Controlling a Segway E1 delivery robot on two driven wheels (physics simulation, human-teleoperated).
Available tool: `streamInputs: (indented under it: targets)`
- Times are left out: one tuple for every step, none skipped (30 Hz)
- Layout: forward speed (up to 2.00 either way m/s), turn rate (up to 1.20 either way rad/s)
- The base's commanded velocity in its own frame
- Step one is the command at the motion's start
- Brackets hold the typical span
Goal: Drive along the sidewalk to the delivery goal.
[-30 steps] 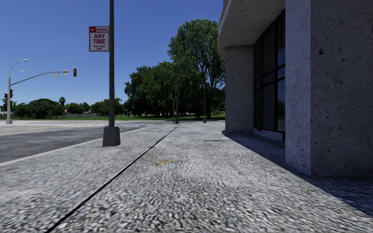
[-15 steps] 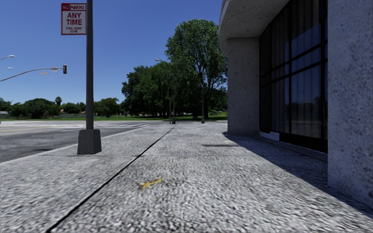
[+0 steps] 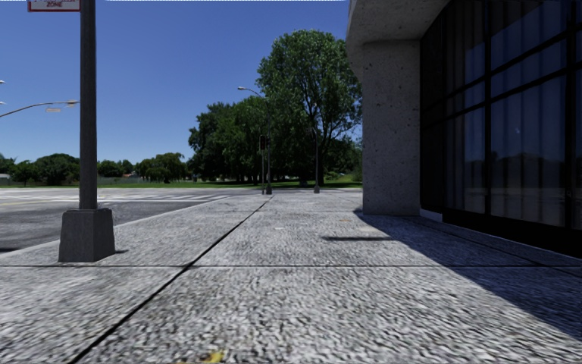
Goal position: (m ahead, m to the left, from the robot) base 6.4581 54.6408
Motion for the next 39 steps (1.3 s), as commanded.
streamInputs:
  targets:
    - [2.0, 0.0]
    - [2.0, 0.0]
    - [2.0, 0.0]
    - [2.0, 0.0]
    - [2.0, 0.0]
    - [2.0, 0.0]
    - [2.0, 0.0]
    - [2.0, 0.0]
    - [2.0, 0.0]
    - [2.0, 0.0]
    - [2.0, 0.0]
    - [2.0, 0.0]
    - [2.0, 0.0]
    - [2.0, 0.0]
    - [2.0, 0.0]
    - [2.0, 0.0]
    - [2.0, 0.0]
    - [2.0, 0.0]
    - [2.0, 0.0]
    - [2.0, 0.0]
    - [2.0, 0.0]
    - [2.0, 0.0]
    - [2.0, 0.0]
    - [2.0, 0.0]
    - [2.0, 0.0]
    - [2.0, 0.0]
    - [2.0, 0.0]
    - [2.0, 0.0]
    - [2.0, 0.0]
    - [2.0, 0.0]
    - [2.0, 0.0]
    - [2.0, 0.0]
    - [2.0, 0.0]
    - [2.0, 0.0]
    - [2.0, 0.0]
    - [2.0, 0.0]
    - [2.0, 0.0]
    - [2.0, 0.0]
    - [2.0, 0.0]
